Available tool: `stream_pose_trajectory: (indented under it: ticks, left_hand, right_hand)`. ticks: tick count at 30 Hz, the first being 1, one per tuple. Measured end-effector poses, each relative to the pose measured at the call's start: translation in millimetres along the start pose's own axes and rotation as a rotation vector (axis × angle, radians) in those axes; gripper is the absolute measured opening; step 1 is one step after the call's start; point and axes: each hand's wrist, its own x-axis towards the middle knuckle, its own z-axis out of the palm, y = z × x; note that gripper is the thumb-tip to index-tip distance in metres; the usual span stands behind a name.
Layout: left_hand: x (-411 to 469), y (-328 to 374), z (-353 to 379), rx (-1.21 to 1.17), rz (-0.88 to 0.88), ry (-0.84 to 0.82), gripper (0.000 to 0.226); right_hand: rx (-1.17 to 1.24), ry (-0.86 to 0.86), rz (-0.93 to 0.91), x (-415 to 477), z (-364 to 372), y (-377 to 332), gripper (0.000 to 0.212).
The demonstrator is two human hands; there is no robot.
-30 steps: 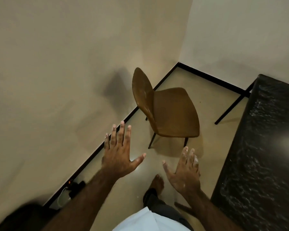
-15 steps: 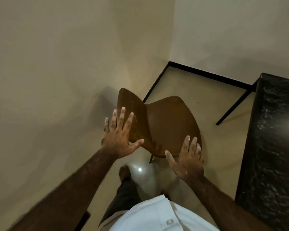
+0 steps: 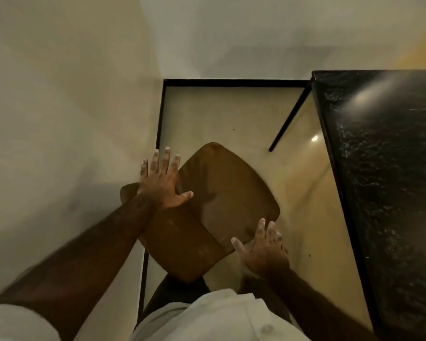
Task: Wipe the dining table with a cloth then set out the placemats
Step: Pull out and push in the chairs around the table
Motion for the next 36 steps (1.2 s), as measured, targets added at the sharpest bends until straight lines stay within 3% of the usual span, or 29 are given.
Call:
stream_pose_trajectory:
  ticks: [4, 8, 14, 17, 21, 24, 27, 33, 36]
  left_hand:
    - [44.3, -41.5, 5.0, 0.068, 0.052, -0.119, 0.133]
    - [64.1, -71.6, 20.5, 0.119, 0.081, -0.212, 0.13]
    - [84.6, -91.6, 37.2, 0.063, -0.024, -0.458, 0.122]
    - [92.8, -98.5, 46.7, -0.108, -0.047, -0.587, 0.118]
    - [98.9, -101.0, 38.8, -0.263, -0.137, -0.64, 0.106]
    - [100.3, -103.7, 29.5, -0.477, -0.316, -0.751, 0.091]
    - [100.9, -104.3, 23.0, -0.518, -0.392, -0.82, 0.087]
    - [101.9, -107.7, 15.9, -0.495, -0.286, -0.709, 0.084]
    - [110.2, -91.1, -1.2, -0.441, -0.224, -0.658, 0.08]
  right_hand:
    - [0.133, -0.036, 0.114, -1.4, 31.6, -43.3, 0.124]
    - [0.225, -0.186, 0.208, 1.4, 69.9, -78.1, 0.125]
    - [0.416, -0.334, 0.312, 8.4, 113.9, -106.4, 0.126]
    - [0.676, -0.318, 0.409, 11.8, 128.5, -111.8, 0.137]
    - [1.018, -0.231, 0.57, 26.0, 168.1, -100.5, 0.144]
    - [1.358, -0.188, 0.749, 16.6, 158.9, -105.2, 0.115]
    - [1.601, -0.365, 0.853, 6.4, 139.5, -114.0, 0.065]
    - [1.658, -0.272, 0.89, 16.9, 142.3, -111.9, 0.06]
    - [1.648, -0.202, 0.922, 36.5, 153.7, -88.1, 0.042]
